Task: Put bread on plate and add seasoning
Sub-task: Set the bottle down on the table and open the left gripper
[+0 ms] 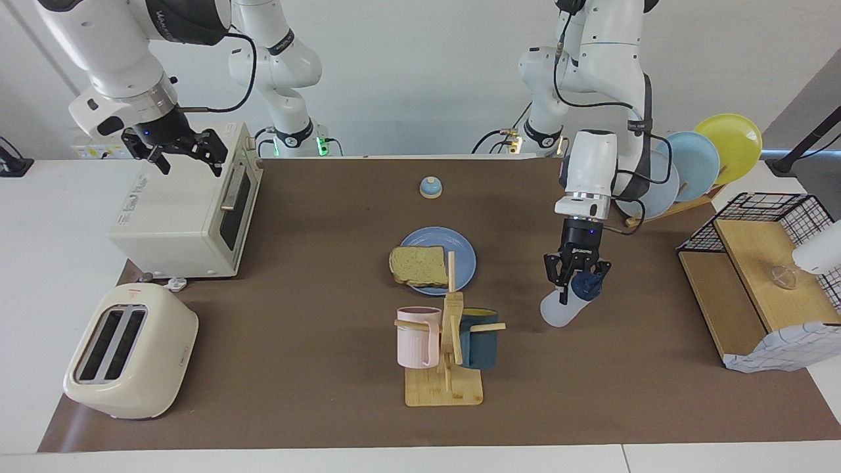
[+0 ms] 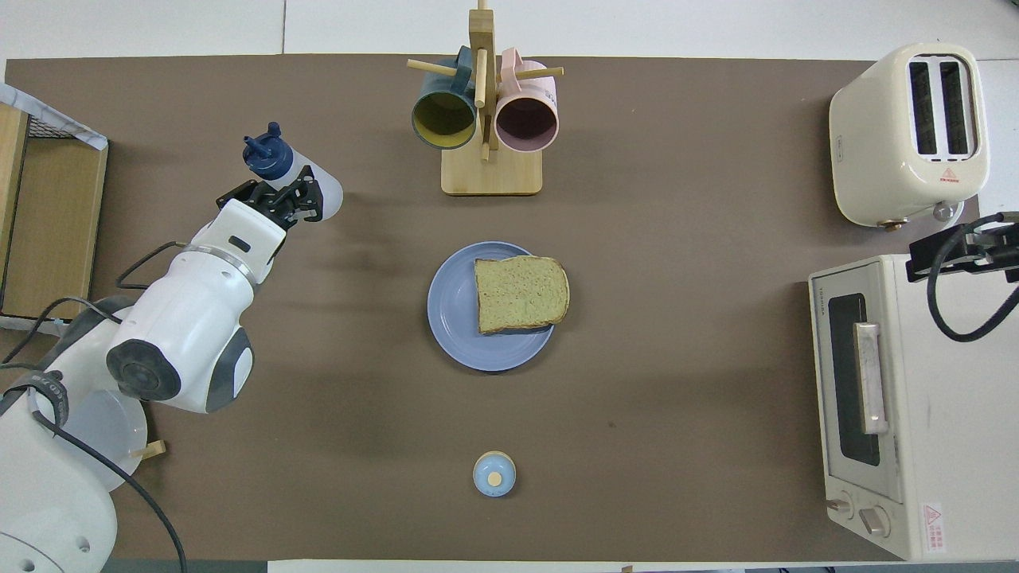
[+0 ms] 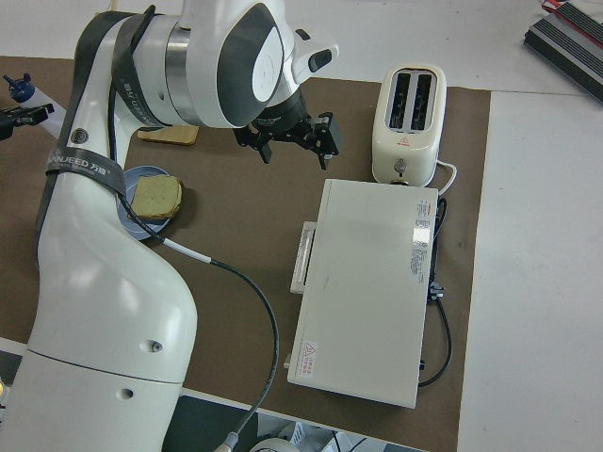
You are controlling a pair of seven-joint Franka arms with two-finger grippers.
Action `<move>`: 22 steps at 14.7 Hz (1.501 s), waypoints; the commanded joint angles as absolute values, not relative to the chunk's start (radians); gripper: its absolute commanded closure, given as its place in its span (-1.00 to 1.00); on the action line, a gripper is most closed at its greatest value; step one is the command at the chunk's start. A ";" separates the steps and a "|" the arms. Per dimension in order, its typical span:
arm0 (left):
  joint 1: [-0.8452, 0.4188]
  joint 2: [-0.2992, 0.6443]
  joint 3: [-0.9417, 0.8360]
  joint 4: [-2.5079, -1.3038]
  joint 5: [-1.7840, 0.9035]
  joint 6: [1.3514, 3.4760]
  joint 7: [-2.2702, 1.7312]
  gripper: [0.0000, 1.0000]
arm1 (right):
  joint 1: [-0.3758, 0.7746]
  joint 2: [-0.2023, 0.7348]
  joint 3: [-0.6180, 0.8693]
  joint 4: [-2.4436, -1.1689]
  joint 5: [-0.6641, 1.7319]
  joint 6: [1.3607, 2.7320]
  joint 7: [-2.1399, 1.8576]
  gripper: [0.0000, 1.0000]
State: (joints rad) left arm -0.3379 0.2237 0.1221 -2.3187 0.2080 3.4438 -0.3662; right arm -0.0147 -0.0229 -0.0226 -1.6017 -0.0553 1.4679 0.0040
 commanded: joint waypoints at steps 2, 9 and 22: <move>-0.354 0.230 0.137 -2.353 0.206 3.496 -0.307 0.54 | -0.018 -0.020 -0.021 -1.595 -0.052 1.456 -0.009 -1.00; -0.354 0.259 0.137 -2.358 0.204 3.496 -0.304 0.46 | -0.018 -0.020 -0.021 -1.595 -0.051 1.456 -0.009 -1.00; -0.356 0.275 0.135 -2.370 0.207 3.497 -0.302 -0.36 | -0.018 -0.020 -0.023 -1.595 -0.052 1.456 -0.009 -1.00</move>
